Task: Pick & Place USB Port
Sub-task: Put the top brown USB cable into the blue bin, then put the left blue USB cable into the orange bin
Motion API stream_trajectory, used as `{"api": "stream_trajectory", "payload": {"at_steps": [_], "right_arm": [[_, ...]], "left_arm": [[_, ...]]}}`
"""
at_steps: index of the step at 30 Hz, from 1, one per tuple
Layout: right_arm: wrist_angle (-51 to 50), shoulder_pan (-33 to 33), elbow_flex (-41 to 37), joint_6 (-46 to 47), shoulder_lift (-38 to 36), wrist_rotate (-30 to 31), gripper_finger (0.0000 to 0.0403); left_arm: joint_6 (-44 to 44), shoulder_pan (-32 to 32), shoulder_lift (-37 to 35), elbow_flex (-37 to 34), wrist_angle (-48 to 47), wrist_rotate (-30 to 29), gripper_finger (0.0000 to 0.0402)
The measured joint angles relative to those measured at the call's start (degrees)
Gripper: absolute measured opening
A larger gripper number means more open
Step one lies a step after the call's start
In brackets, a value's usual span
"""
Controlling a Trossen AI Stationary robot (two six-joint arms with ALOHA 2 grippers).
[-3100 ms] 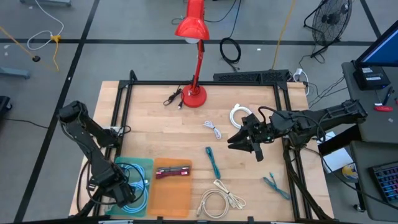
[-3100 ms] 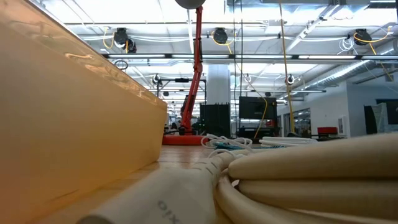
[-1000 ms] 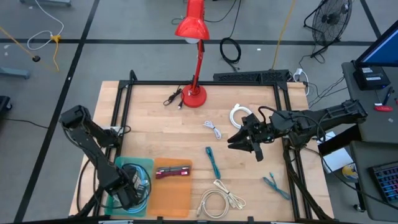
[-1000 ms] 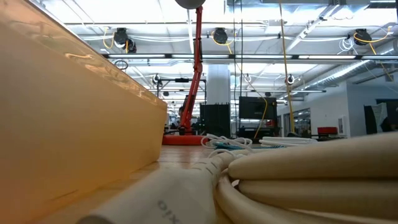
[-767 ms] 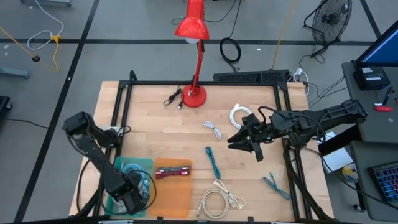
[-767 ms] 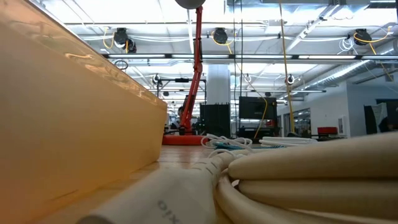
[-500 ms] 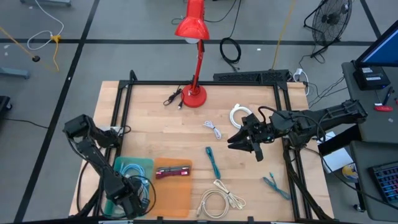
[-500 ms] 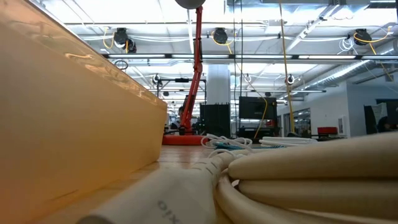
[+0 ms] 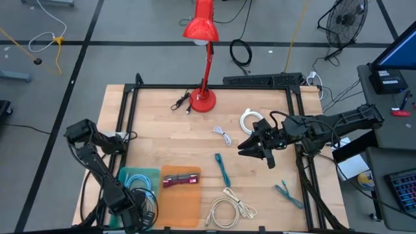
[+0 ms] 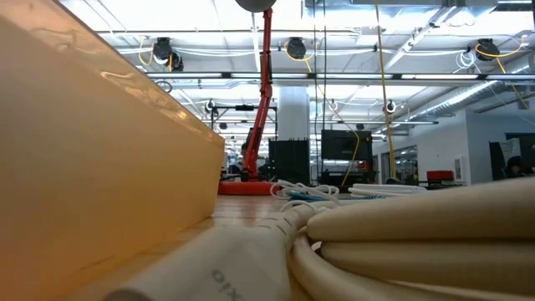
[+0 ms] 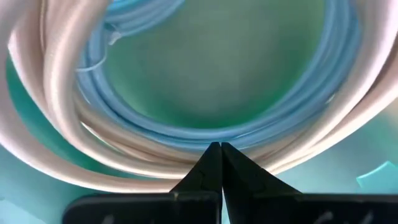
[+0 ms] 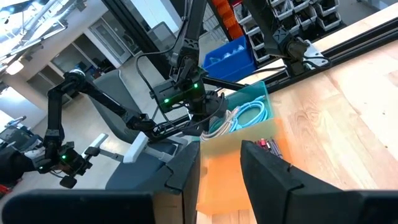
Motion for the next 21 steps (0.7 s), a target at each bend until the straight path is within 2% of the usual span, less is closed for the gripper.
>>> {"api": "stream_trajectory", "payload": {"at_steps": [7,10,15,21], "right_arm": [[-0.04,-0.01,0.00,-0.09,0.00,-0.02,0.0105],[-0.12,-0.01,0.00,-0.13,0.00,-0.02,0.0105],[-0.60,-0.01,0.00,-0.15,0.00,0.05,0.0105],[-4.80,-0.54,0.00,0.48,-0.02,1.77,0.0105]], "left_arm": [[-1.69,-0.76,-2.02,0.02,-4.10,-4.40,0.0001],[-1.72,-0.69,-4.75,0.02,-7.52,-6.86,0.0000],[-1.91,-0.56,-10.32,0.02,-13.89,-7.40,0.0001],[-1.62,-0.50,-17.41,0.04,-20.74,-15.13,0.0004]]}}
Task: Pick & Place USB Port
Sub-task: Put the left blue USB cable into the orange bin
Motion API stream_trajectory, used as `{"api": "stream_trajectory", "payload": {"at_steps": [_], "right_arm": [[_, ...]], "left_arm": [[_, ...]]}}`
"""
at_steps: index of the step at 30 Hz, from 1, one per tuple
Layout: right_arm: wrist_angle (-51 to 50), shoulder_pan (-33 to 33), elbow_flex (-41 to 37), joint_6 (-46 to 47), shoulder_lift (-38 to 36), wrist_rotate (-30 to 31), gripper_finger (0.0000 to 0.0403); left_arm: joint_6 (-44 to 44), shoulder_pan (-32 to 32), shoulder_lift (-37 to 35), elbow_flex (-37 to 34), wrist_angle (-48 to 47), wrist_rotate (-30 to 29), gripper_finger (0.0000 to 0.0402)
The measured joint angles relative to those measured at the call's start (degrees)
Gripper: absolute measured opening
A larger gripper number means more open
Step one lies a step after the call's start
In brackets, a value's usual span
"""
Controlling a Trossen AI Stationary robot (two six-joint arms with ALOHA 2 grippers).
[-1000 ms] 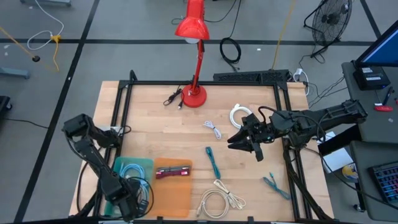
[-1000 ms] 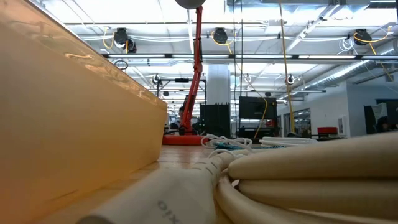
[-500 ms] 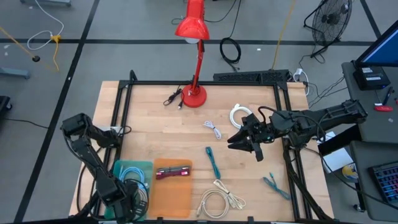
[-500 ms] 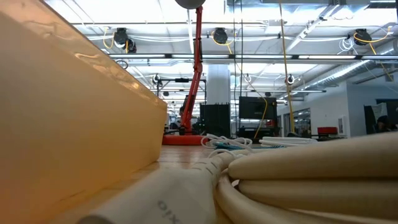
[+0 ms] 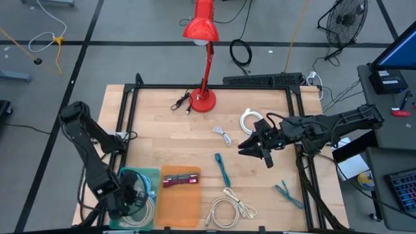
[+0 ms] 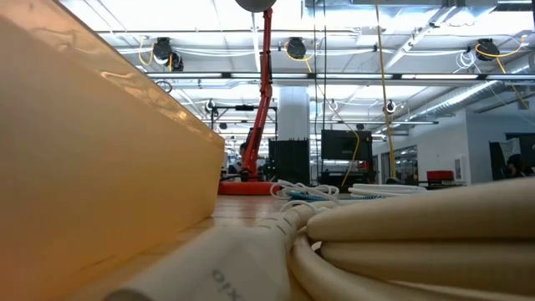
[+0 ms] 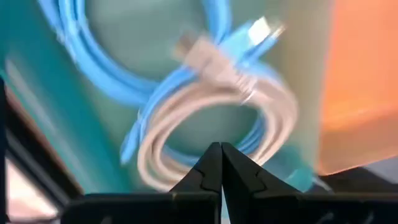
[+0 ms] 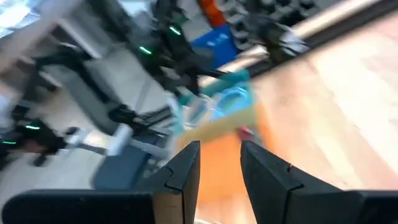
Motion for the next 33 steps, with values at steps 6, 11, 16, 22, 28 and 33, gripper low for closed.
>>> {"api": "stream_trajectory", "payload": {"at_steps": [6,11,16,22,28,33], "right_arm": [[-8.82,-3.02,0.00,2.10,0.00,8.80,0.0105],[-14.51,-8.58,0.00,5.54,0.00,10.78,0.0105],[-21.78,-15.34,0.00,7.81,0.33,10.69,0.0105],[-28.18,-20.65,0.02,7.94,3.26,10.39,0.0105],[-29.81,-21.01,0.02,6.91,9.03,8.84,0.0105],[-29.39,-21.07,0.00,6.83,15.29,5.57,0.0105]], "left_arm": [[2.96,1.13,-6.00,0.00,-5.70,-17.10,0.0004],[9.57,2.97,-9.76,0.00,-8.19,-30.83,0.0005],[17.69,6.12,-12.63,0.00,-8.63,-41.00,0.0005],[31.66,10.59,-14.86,0.00,-6.01,-45.40,0.0005],[45.17,15.86,-16.85,0.00,-4.73,-36.95,0.0006],[52.12,20.27,-18.68,0.00,-3.60,-35.85,0.0006]]}}
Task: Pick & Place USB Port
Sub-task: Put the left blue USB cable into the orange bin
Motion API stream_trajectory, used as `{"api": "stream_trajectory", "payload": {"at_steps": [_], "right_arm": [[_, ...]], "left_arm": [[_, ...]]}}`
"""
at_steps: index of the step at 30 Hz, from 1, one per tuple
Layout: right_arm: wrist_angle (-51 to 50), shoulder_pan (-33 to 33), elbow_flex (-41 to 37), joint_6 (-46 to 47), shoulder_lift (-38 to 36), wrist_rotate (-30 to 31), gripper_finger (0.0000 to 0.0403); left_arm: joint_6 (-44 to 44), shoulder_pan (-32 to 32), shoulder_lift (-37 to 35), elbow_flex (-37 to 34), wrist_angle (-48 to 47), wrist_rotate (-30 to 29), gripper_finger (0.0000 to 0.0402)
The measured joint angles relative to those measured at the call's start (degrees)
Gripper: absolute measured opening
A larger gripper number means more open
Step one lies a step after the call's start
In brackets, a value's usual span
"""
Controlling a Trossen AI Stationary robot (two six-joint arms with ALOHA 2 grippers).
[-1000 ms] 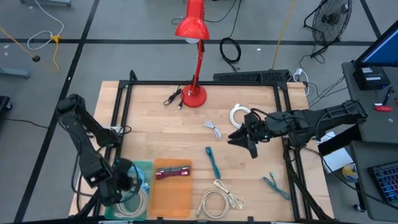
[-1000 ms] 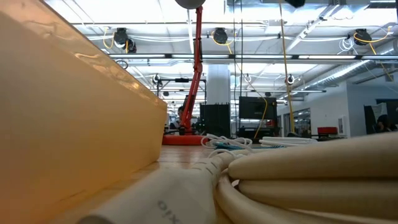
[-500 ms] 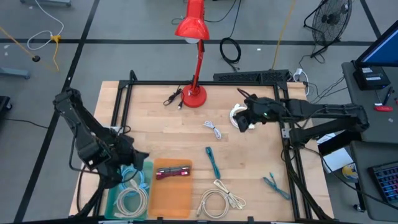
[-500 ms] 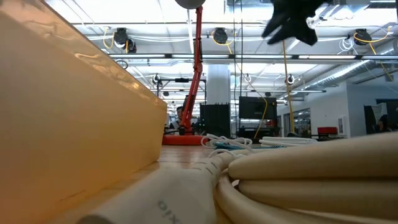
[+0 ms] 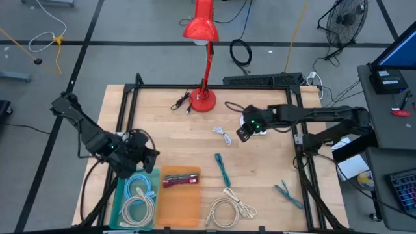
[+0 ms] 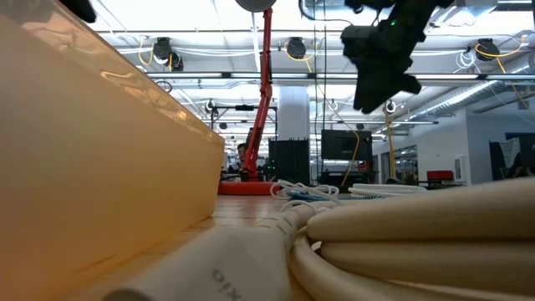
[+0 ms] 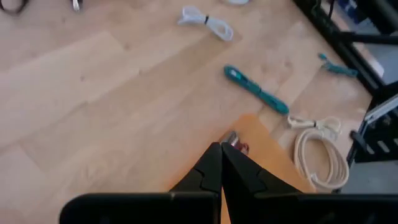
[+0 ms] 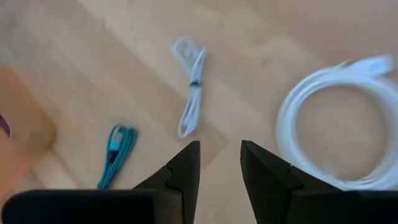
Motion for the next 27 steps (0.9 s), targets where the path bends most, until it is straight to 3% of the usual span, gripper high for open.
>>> {"api": "stream_trajectory", "payload": {"at_steps": [8,12,16,22,27], "right_arm": [[8.77,0.09,0.00,-1.97,8.27,-6.96,0.0105],[17.88,-0.09,0.01,-5.22,11.34,-8.00,0.0106],[21.42,-1.43,0.00,-5.40,13.47,-12.88,0.0119],[19.27,-0.48,-0.02,-3.33,14.31,-20.85,0.0148],[17.74,5.15,-0.02,4.17,13.78,-20.58,0.0162]], "left_arm": [[15.05,7.93,-0.85,0.00,7.21,2.96,0.0006],[18.60,11.27,-0.43,0.00,9.02,6.50,0.0006],[20.91,13.24,-0.31,0.00,10.61,8.67,0.0006],[21.48,13.96,-0.30,0.00,11.02,9.52,0.0006],[21.39,13.94,-0.30,0.00,11.02,9.52,0.0005]]}}
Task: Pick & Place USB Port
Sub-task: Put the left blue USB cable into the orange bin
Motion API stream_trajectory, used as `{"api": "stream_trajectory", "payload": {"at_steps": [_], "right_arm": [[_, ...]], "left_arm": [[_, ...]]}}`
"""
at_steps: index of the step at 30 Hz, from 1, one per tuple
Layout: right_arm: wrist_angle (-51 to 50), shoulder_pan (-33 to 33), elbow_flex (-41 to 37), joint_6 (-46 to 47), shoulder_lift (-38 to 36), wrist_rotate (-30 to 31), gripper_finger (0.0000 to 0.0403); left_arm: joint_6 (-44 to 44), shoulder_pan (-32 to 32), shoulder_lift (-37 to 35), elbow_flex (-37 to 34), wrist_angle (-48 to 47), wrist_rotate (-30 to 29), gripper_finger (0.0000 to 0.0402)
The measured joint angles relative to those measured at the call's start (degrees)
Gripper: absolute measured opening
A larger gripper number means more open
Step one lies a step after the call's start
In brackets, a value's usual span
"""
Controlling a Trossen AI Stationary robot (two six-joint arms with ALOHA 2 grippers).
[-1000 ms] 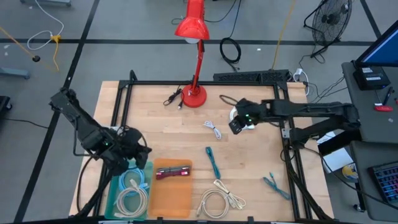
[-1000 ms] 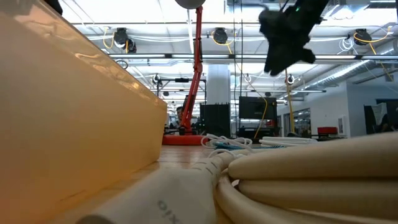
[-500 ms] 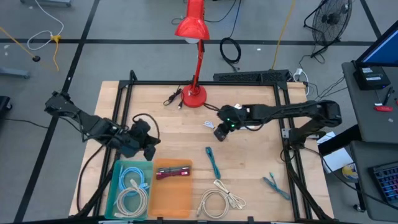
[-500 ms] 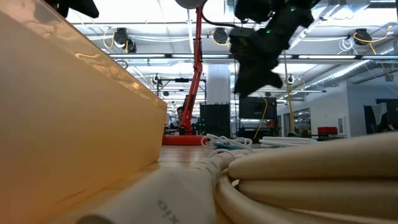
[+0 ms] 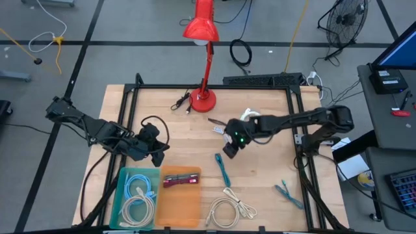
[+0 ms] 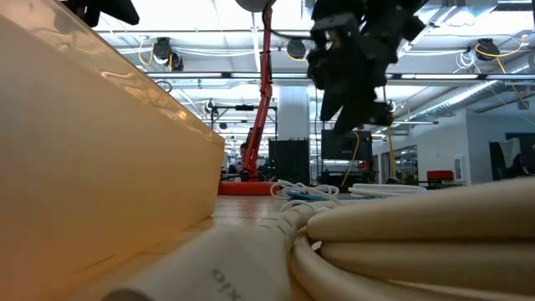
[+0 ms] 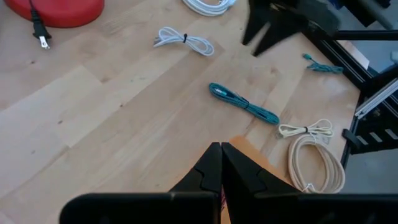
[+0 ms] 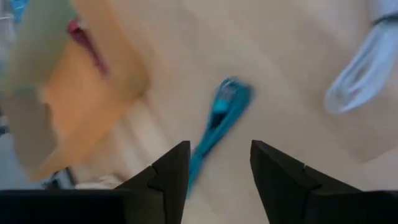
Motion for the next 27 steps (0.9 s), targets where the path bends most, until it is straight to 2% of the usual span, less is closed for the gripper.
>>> {"api": "stream_trajectory", "payload": {"at_steps": [5,12,20,27], "right_arm": [[0.05,6.34,0.02,6.16,0.25,2.95,0.0162],[0.73,11.42,0.02,8.74,3.60,6.07,0.0162],[9.82,13.15,0.04,10.07,12.77,4.58,0.0162],[9.88,12.36,0.20,6.94,16.66,4.44,0.0162]], "left_arm": [[-0.71,0.00,0.00,0.00,0.02,-0.55,0.0005],[-0.11,0.09,0.00,0.00,0.04,-1.88,0.0005],[-0.83,0.20,0.02,0.00,0.37,-1.09,0.0005],[-1.10,-0.43,0.02,0.00,3.77,0.31,0.0005]]}}
